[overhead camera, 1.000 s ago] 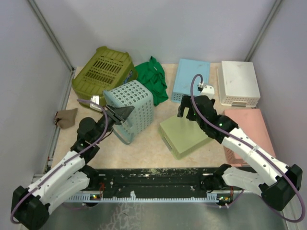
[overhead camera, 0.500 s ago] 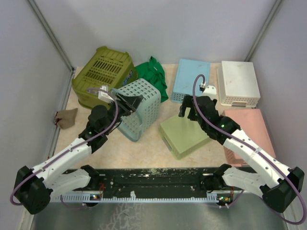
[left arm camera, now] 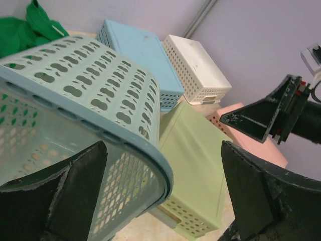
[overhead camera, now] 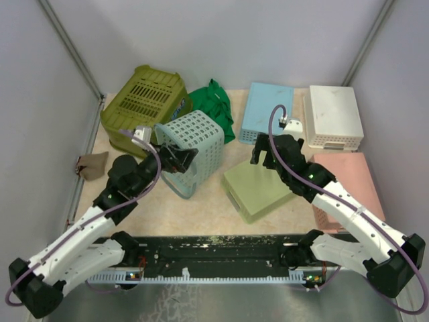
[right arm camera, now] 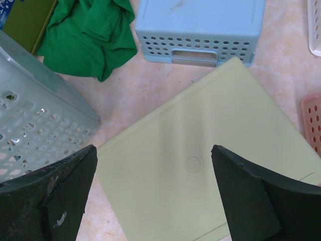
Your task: Turn the large container upside down
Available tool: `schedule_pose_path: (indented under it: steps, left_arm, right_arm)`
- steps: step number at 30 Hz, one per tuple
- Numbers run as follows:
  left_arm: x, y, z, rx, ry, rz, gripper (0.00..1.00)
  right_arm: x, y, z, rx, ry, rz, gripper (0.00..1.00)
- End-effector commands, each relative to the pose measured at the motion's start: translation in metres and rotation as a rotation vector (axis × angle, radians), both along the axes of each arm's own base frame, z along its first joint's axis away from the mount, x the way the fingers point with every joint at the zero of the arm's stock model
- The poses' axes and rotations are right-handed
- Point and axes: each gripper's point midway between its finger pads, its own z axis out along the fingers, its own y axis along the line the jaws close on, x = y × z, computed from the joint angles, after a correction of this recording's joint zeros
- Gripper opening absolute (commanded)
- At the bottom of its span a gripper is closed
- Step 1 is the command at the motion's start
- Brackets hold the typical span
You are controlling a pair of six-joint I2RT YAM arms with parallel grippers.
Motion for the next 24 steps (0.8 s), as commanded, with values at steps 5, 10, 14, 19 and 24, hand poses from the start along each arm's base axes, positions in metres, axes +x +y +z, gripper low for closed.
schedule_pose_path:
  steps: [5, 10, 14, 19, 24]
  left_arm:
    - [-0.036, 0.010, -0.031, 0.215, -0.136, -0.130, 1.00]
    - [-0.043, 0.011, -0.060, 0.308, -0.135, -0.181, 1.00]
    - [-0.038, 0.020, -0.067, 0.390, -0.111, -0.146, 1.00]
    - [-0.044, 0.010, -0.080, 0.458, -0.132, -0.243, 1.00]
    - [-0.038, -0.003, -0.090, 0.461, -0.116, -0.269, 1.00]
  right_arm:
    - [0.009, 0.003, 0.020, 0.027, -0.053, -0.006, 0.96]
    - [0.008, -0.001, 0.025, 0.021, -0.065, -0.015, 0.96]
    - [0.004, -0.006, 0.026, 0.009, -0.062, -0.020, 0.96]
    - [0.001, -0.012, 0.026, 0.003, -0.073, -0.034, 0.96]
    - [-0.001, -0.015, 0.028, 0.004, -0.078, -0.041, 0.96]
